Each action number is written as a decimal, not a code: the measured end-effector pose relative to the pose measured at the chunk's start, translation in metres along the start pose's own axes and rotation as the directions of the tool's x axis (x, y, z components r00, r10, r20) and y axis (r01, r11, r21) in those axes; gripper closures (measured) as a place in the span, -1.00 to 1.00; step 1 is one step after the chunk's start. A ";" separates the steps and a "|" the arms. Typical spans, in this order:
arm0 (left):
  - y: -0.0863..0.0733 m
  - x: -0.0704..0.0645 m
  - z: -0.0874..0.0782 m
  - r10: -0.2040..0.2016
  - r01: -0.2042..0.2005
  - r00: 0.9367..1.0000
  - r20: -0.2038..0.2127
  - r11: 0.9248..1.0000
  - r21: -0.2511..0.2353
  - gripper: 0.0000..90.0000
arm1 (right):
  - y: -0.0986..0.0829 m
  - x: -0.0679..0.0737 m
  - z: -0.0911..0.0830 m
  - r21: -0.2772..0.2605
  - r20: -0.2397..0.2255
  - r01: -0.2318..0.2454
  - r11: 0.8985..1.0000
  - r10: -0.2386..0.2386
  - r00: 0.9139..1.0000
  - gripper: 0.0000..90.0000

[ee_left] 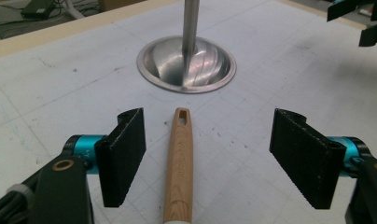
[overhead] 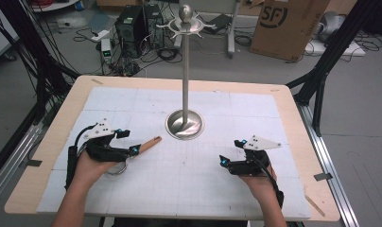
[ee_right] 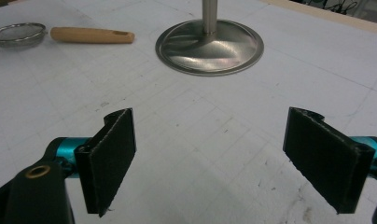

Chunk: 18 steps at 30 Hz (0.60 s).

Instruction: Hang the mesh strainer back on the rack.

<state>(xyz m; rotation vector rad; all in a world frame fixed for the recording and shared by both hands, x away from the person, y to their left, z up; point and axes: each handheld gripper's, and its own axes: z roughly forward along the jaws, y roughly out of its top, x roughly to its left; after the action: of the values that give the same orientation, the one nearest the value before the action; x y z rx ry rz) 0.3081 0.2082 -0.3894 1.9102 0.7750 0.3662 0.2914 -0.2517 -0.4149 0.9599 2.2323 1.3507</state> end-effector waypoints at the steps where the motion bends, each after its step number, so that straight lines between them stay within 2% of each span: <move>1: 0.000 0.000 0.001 0.003 -0.003 1.000 0.001 1.000 0.007 -0.40 | 0.000 0.000 0.000 0.000 -0.001 -0.001 1.000 0.001 1.000 -0.64; 6: -0.002 0.001 0.002 -0.002 0.002 1.000 0.004 1.000 0.019 -0.38 | 0.000 0.001 -0.001 0.001 -0.001 0.003 1.000 -0.003 1.000 -0.64; 10: -0.004 0.004 0.005 -0.004 0.004 1.000 -0.012 0.999 0.037 -0.38 | 0.000 0.000 -0.001 0.005 -0.001 0.007 1.000 -0.007 1.000 -0.64; 18: -0.008 0.006 0.014 0.019 -0.014 0.999 -0.047 0.993 0.113 -0.38 | -0.001 0.000 -0.002 -0.003 -0.005 0.010 1.000 -0.010 1.000 -0.64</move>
<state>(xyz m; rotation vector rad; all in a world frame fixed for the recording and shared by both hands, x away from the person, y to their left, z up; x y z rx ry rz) 0.3177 0.2052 -0.4029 2.0209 0.8272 0.3871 0.2900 -0.2534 -0.4144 0.9439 2.2356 1.3535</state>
